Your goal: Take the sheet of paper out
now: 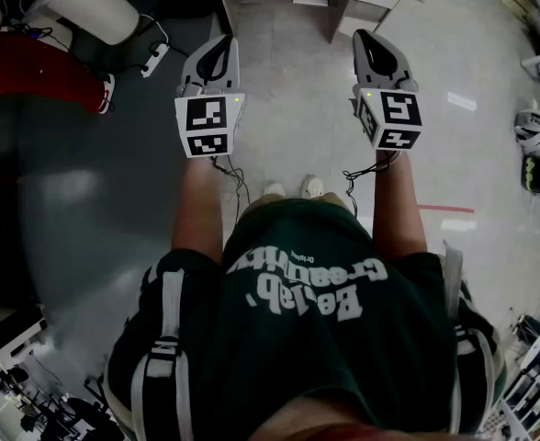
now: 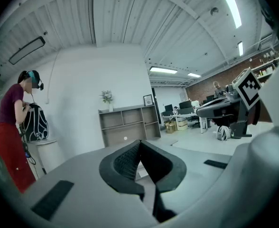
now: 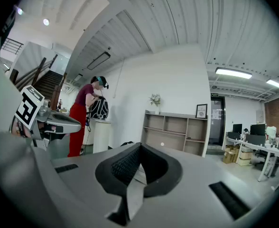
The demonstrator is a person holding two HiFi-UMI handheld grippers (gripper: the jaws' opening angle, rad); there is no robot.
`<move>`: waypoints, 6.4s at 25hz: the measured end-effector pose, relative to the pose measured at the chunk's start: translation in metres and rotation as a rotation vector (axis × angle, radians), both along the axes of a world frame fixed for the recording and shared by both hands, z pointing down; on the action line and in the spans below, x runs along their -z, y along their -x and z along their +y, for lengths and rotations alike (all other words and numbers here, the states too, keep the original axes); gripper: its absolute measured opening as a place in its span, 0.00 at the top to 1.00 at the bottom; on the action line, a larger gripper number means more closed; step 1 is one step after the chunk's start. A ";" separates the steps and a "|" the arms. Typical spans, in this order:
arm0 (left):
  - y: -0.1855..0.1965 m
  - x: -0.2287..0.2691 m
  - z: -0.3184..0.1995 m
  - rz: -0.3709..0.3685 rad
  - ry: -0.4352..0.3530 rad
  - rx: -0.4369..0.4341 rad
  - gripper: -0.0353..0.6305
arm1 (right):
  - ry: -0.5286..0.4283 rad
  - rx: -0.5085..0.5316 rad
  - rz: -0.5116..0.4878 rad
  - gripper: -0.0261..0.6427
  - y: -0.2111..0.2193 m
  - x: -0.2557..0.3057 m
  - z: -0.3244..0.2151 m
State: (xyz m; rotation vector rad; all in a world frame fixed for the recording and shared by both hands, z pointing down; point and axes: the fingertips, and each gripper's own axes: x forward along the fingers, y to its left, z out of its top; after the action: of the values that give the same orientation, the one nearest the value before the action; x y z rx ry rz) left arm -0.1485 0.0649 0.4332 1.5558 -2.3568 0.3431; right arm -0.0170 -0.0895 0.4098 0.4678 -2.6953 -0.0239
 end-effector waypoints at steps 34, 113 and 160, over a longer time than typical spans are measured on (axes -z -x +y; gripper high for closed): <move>-0.007 0.011 -0.007 -0.013 -0.021 -0.054 0.92 | 0.019 0.015 -0.030 0.91 -0.001 -0.002 0.014; 0.057 0.055 -0.071 -0.146 -0.068 -0.065 0.92 | 0.026 0.134 -0.216 0.91 0.095 0.042 -0.040; -0.008 0.106 -0.129 -0.227 0.024 -0.277 0.92 | 0.065 0.041 -0.266 0.91 0.034 0.110 -0.078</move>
State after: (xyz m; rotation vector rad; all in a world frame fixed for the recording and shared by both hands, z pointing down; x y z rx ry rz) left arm -0.1400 -0.0639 0.3269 1.9257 -2.2848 0.6387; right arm -0.0511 -0.1680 0.2996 0.4221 -2.9547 0.1230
